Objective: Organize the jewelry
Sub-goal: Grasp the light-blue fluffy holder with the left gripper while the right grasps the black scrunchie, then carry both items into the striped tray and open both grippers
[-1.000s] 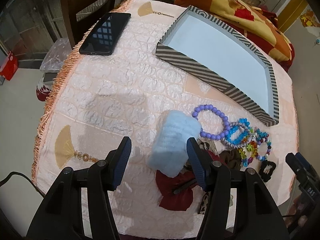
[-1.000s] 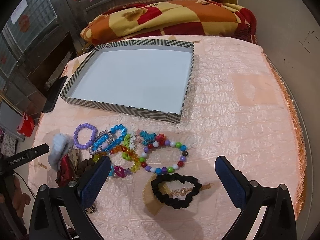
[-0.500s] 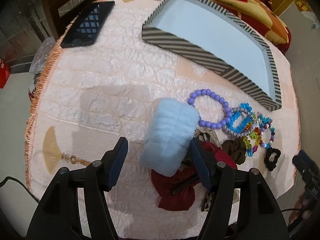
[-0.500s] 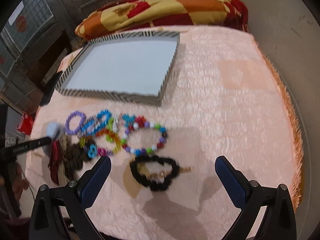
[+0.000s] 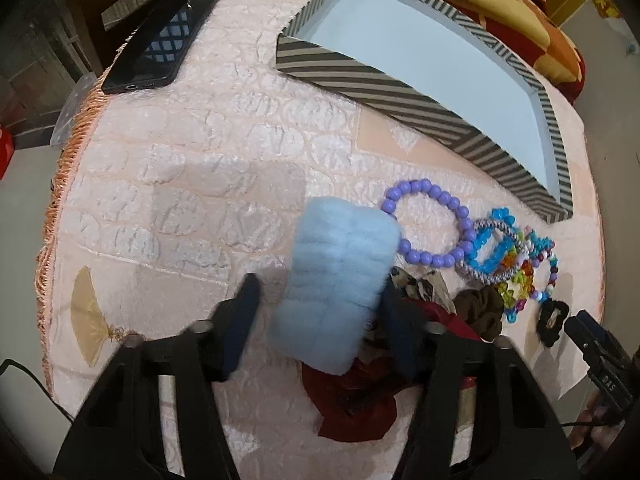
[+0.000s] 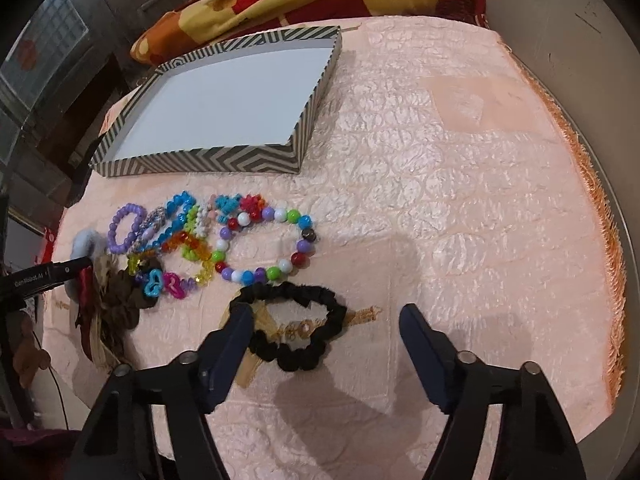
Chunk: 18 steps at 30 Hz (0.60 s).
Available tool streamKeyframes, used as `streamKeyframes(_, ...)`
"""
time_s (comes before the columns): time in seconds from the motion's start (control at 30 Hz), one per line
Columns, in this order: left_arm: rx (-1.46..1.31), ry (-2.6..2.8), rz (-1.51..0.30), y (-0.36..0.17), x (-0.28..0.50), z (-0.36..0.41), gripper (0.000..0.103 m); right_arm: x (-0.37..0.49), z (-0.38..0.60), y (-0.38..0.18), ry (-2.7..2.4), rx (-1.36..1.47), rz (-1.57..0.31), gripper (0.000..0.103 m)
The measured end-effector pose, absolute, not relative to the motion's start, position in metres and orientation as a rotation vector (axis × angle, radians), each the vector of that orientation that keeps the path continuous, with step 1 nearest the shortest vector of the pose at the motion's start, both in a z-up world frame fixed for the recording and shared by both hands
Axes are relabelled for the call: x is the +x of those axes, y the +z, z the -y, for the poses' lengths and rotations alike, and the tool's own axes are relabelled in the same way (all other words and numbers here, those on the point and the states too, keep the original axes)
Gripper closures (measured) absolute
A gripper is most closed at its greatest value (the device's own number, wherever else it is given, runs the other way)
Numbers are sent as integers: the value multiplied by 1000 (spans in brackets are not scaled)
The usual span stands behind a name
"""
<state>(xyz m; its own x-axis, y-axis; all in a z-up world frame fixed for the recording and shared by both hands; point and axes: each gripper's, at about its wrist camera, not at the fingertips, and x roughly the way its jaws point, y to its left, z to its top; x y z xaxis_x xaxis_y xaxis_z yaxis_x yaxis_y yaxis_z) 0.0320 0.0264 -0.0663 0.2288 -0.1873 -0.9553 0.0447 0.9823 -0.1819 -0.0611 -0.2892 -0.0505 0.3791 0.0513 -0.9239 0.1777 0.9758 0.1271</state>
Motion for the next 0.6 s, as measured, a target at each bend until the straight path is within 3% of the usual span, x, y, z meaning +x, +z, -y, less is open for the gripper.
streamKeyframes(0.07,-145,-180,-1363,-70,34,-29,61,-57,290,-58,-91,203,-1205,55)
streamKeyframes(0.2,-126,-183,-1345,-67,35,-31,66,-55,291,-70,-88,202,-1224,73)
streamKeyframes(0.27,-125,-184,-1334,-63,34,-32,71,-57,290,-65,-62,198,-1199,98)
streamKeyframes(0.6,-145,-191,-1253,-25,37,-37,75,-50,292,-23,24,261,-1099,98)
